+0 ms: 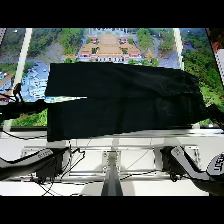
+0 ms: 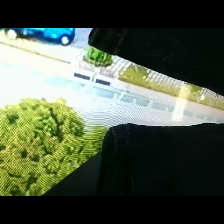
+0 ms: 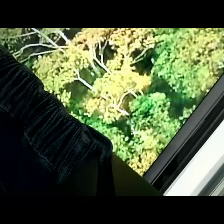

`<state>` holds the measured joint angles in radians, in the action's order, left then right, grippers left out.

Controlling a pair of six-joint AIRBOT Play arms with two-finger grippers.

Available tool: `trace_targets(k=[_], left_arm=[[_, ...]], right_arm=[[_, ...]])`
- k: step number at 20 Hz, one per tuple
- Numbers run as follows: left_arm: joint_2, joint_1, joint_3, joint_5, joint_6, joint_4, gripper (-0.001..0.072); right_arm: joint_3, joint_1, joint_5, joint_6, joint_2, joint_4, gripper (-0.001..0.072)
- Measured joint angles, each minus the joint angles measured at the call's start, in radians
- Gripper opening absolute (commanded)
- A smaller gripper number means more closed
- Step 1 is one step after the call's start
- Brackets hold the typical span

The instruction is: Fold the clothes and pants, and hang the long-sleeved shirts on hangers.

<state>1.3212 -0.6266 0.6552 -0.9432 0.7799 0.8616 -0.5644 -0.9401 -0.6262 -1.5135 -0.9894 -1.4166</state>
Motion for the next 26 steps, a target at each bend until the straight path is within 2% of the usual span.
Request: trace_targets(k=[3, 5, 13, 14, 16, 18, 19, 20, 21, 22, 23, 26], left_arm=[[0.008, 0.05, 0.01, 0.037, -0.068, -0.022, 0.0022], [0.009, 0.074, 0.039, 0.114, -0.091, -0.056, 0.0021], [0.045, 0.167, 0.119, 0.541, -0.119, -0.13, 0.0033], [0.048, 0.176, 0.123, 0.571, -0.121, -0.131, 0.0146], [0.041, 0.182, 0.127, 0.605, -0.123, -0.134, 0.0563], [0.009, 0.177, 0.13, 0.603, -0.121, -0.136, 0.0586], [-0.018, 0.167, 0.13, 0.594, -0.116, -0.136, 0.0584], [-0.049, 0.15, 0.131, 0.576, -0.113, -0.135, 0.0544], [-0.081, 0.129, 0.131, 0.549, -0.107, -0.134, 0.0396], [-0.117, 0.098, 0.131, 0.497, -0.097, -0.131, 0.0124], [-0.152, 0.063, 0.131, 0.441, -0.069, -0.113, 0.0021], [-0.239, -0.06, 0.13, 0.198, 0.103, 0.037, 0.0021]], right_arm=[[0.002, 0.0, -0.002, 0.005, 0.01, 0.0, 0.0061], [0.001, 0.0, -0.01, 0.006, 0.012, 0.0, 0.0061], [0.0, 0.126, -0.044, 0.003, 0.014, 0.02, 0.0061], [0.0, 0.146, -0.037, -0.007, 0.014, 0.023, 0.0061], [0.0, 0.174, -0.028, -0.028, 0.014, 0.023, 0.0061], [0.0, 0.189, -0.026, -0.041, 0.014, 0.023, 0.0062], [0.0, 0.193, -0.026, -0.043, 0.014, 0.023, 0.0062], [0.0, 0.196, -0.026, -0.044, 0.014, 0.023, 0.0061], [0.0, 0.198, -0.026, -0.043, 0.014, 0.023, 0.0062], [0.0, 0.2, -0.026, -0.039, 0.014, 0.023, 0.0062], [0.0, 0.201, -0.026, -0.033, 0.014, 0.022, 0.0061], [0.0, 0.203, -0.017, -0.02, 0.014, 0.023, 0.0062]])
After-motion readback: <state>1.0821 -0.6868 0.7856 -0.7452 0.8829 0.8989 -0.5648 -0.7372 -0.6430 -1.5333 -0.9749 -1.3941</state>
